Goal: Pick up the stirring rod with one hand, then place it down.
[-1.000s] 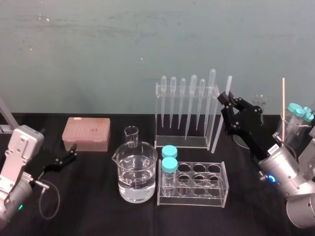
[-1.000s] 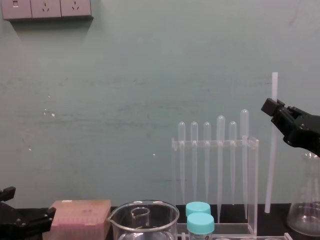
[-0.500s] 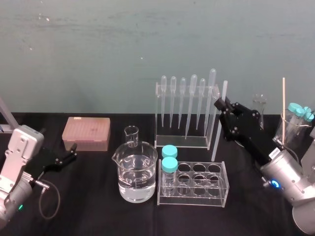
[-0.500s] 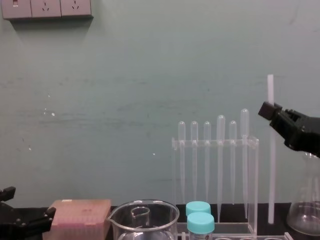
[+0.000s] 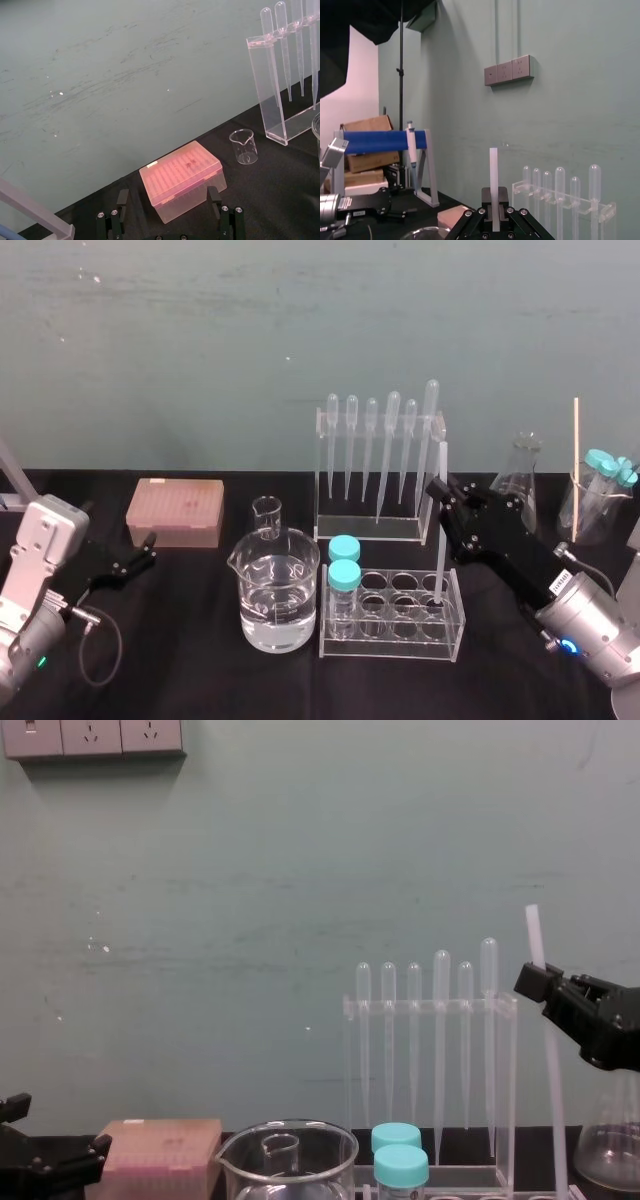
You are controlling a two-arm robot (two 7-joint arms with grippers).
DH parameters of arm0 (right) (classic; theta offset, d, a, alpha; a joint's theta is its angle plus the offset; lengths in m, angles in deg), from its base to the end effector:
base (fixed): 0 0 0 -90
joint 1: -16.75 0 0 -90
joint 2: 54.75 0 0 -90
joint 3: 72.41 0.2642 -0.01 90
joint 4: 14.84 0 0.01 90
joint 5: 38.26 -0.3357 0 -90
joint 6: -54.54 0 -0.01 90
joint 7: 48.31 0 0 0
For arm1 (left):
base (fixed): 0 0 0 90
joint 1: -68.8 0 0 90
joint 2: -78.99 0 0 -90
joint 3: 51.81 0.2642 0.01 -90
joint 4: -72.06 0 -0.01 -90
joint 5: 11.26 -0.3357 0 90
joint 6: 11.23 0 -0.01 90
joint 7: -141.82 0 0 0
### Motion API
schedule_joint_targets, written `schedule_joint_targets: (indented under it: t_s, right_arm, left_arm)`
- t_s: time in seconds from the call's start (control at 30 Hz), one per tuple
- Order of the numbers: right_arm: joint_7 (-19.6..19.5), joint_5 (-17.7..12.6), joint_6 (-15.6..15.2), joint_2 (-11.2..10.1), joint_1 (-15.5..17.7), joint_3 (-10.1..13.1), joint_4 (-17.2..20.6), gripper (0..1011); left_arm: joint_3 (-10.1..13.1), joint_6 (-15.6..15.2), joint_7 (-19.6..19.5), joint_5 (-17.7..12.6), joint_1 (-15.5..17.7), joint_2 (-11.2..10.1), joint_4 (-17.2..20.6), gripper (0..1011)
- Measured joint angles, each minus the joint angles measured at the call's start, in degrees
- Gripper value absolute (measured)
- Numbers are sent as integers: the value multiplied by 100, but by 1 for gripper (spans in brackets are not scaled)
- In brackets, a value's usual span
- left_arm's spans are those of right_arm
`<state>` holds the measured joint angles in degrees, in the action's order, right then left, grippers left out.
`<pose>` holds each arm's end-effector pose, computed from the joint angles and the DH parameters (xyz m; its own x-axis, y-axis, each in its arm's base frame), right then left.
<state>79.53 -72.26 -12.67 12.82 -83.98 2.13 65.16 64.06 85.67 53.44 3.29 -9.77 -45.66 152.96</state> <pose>0.3940 -0.0423 -0.2718 0.7077 -0.7043 0.0566 0.6480 0.6789 0.3454 0.3793 0.0609 -0.2867 0.2924 0.8802 0.3738 -0.9552 0.2874 0.0705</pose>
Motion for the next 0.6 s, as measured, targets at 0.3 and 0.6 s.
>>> schedule_joint_targets:
  t_s: [0.3,0.6]
  right_arm:
    - [-4,142,77,22,5,9,-106,69]
    - [132,156,107,68,-90,-41,-377,69]
  left_arm:
    - [0,0,0,0,0,0,0,1000]
    - [0,0,0,0,0,0,0,1000]
